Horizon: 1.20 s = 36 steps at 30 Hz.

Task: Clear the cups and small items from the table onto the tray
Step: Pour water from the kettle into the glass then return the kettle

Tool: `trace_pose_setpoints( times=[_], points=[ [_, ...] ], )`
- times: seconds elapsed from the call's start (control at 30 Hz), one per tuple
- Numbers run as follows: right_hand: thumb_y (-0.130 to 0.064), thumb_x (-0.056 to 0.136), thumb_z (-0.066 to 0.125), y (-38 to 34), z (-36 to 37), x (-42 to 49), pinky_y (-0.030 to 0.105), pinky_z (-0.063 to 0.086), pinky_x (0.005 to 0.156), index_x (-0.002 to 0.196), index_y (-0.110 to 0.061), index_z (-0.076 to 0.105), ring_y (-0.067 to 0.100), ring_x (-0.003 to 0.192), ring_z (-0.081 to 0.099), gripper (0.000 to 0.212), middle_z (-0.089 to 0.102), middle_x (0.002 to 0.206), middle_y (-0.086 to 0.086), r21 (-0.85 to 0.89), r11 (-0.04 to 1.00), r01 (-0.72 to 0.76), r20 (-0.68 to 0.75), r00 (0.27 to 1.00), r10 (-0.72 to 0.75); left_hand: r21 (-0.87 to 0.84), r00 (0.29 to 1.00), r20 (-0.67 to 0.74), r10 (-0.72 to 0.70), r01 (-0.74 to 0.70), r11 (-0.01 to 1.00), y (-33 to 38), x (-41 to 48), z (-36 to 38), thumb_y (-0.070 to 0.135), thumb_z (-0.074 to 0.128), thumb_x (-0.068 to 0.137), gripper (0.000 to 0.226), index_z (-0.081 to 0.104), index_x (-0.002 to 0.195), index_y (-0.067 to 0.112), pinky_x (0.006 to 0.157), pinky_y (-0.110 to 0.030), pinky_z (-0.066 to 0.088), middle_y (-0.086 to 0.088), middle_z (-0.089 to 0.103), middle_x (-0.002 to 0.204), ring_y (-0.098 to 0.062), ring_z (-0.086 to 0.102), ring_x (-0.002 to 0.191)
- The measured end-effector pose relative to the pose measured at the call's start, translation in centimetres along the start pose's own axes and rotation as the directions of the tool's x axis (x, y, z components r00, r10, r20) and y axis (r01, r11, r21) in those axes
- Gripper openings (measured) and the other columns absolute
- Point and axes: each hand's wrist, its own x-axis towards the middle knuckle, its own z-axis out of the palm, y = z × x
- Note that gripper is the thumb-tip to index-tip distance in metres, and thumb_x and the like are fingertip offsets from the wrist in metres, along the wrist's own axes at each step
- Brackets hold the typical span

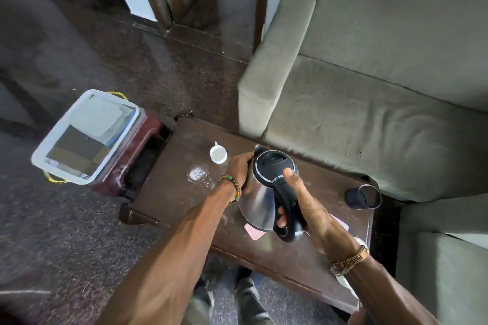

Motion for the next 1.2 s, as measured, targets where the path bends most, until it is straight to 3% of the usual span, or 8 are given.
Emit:
trace_pose_setpoints(
  times=[0.13, 0.23, 0.37, 0.47, 0.7, 0.83, 0.93, 1.2],
  points=[
    [-0.109, 0.047, 0.040, -1.8, 3.1, -0.9, 0.031, 0.050, 0.068, 0.092, 0.004, 0.073, 0.025, 0.066, 0.068, 0.126, 0.070, 0.073, 0.019, -0.067, 0.997, 0.038, 0.028, 0.999, -0.036, -0.041, 0.996, -0.071, 0.046, -0.049, 0.998, 1.7, -2.0, -4.2, 0.031, 0.060, 0.069, 0.022, 0.068, 0.062, 0.011, 0.072, -0.043, 0.049, -0.013, 0.066, 0.075, -0.023, 0.058, 0.074],
    [-0.109, 0.045, 0.042, -3.0, 6.7, -1.5, 0.033, 0.055, 0.068, 0.086, -0.005, 0.077, 0.023, 0.066, 0.069, 0.117, 0.072, 0.073, 0.018, -0.106, 0.990, 0.092, 0.058, 0.995, -0.086, -0.071, 0.993, -0.102, 0.053, -0.061, 0.996, 2.6, -3.4, -8.2, 0.029, 0.061, 0.075, 0.034, 0.072, 0.082, -0.002, 0.071, -0.041, 0.049, -0.014, 0.068, 0.079, -0.023, 0.059, 0.073],
    [-0.104, 0.055, 0.047, -4.2, 13.4, -2.0, 0.045, 0.057, 0.081, 0.082, 0.003, 0.072, 0.027, 0.064, 0.066, 0.113, 0.069, 0.072, 0.020, -0.120, 0.985, 0.123, 0.127, 0.986, -0.107, -0.125, 0.981, -0.169, 0.090, -0.112, 0.986, 3.1, -5.9, -15.8, 0.030, 0.060, 0.074, 0.024, 0.077, 0.068, 0.014, 0.073, -0.039, 0.054, -0.009, 0.074, 0.079, -0.020, 0.065, 0.072],
    [-0.102, 0.064, 0.044, -4.5, 19.2, -2.9, 0.041, 0.052, 0.079, 0.077, 0.001, 0.068, 0.025, 0.064, 0.064, 0.107, 0.068, 0.071, 0.020, -0.160, 0.969, 0.186, 0.184, 0.970, -0.156, -0.132, 0.978, -0.188, 0.090, -0.116, 0.984, 2.9, -7.7, -22.3, 0.031, 0.060, 0.075, 0.030, 0.077, 0.078, 0.007, 0.083, -0.048, 0.052, -0.014, 0.073, 0.087, -0.023, 0.062, 0.078],
    [-0.098, 0.065, 0.050, -4.6, 34.3, -4.7, 0.033, 0.051, 0.066, 0.071, 0.002, 0.064, 0.024, 0.060, 0.064, 0.101, 0.068, 0.073, 0.027, -0.228, 0.921, 0.315, 0.270, 0.930, -0.251, -0.114, 0.925, -0.351, 0.145, -0.196, 0.974, 1.7, -12.2, -38.2, 0.037, 0.060, 0.073, 0.030, 0.072, 0.073, 0.009, 0.077, -0.045, 0.049, -0.012, 0.070, 0.082, -0.023, 0.059, 0.079],
    [-0.100, 0.057, 0.055, -5.3, 41.2, -5.4, 0.033, 0.049, 0.062, 0.063, -0.005, 0.065, 0.024, 0.058, 0.065, 0.096, 0.069, 0.075, 0.028, -0.288, 0.903, 0.320, 0.274, 0.931, -0.242, -0.093, 0.915, -0.371, 0.157, -0.204, 0.974, 1.4, -14.3, -45.6, 0.030, 0.055, 0.081, 0.017, 0.067, 0.072, 0.020, 0.095, -0.050, 0.050, -0.013, 0.066, 0.096, -0.031, 0.062, 0.096],
    [-0.099, 0.060, 0.054, -6.0, 45.2, -5.1, 0.036, 0.050, 0.067, 0.067, 0.002, 0.061, 0.023, 0.057, 0.064, 0.102, 0.068, 0.075, 0.029, -0.312, 0.883, 0.351, 0.325, 0.913, -0.248, -0.122, 0.853, -0.496, 0.163, -0.255, 0.959, 1.1, -14.6, -50.0, 0.023, 0.058, 0.078, 0.028, 0.062, 0.052, 0.018, 0.076, -0.043, 0.049, -0.008, 0.065, 0.073, -0.023, 0.055, 0.079],
    [-0.096, 0.063, 0.057, -9.0, 52.2, -1.1, 0.038, 0.048, 0.076, 0.066, 0.003, 0.061, 0.021, 0.058, 0.062, 0.099, 0.069, 0.071, 0.025, -0.361, 0.871, 0.334, 0.421, 0.891, -0.168, -0.214, 0.819, -0.570, 0.072, -0.232, 0.949, 0.9, -12.0, -57.2, 0.029, 0.059, 0.073, 0.028, 0.067, 0.058, 0.007, 0.071, -0.046, 0.047, -0.016, 0.063, 0.071, -0.024, 0.054, 0.071]
  ],
)
